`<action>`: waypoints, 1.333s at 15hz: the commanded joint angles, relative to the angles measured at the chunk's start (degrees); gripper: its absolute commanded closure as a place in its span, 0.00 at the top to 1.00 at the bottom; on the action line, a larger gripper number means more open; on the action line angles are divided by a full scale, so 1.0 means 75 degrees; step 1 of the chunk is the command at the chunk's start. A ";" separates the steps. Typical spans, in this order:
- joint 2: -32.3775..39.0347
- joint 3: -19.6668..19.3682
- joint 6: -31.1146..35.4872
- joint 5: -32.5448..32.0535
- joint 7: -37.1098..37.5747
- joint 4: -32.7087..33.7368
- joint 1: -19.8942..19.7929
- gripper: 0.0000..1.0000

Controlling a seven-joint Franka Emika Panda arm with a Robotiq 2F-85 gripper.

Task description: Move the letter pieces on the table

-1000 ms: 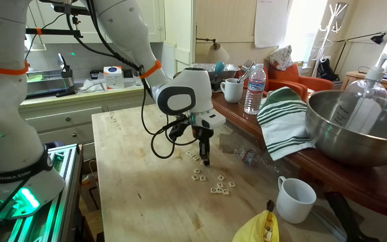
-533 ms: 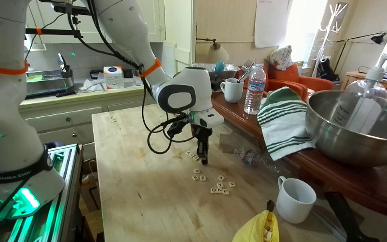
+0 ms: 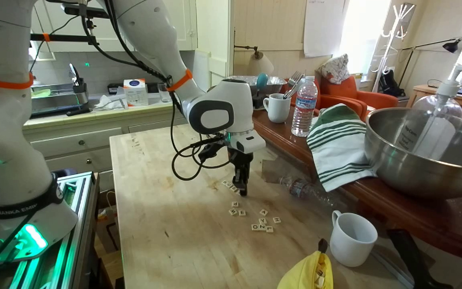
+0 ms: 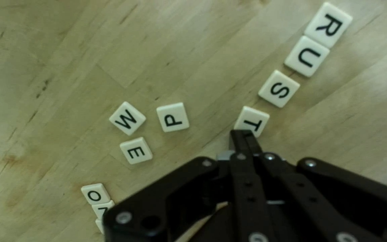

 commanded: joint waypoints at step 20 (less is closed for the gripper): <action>-0.0115 0.0106 -0.0529 0.0566 0.1010 -0.0054 0.0081 0.00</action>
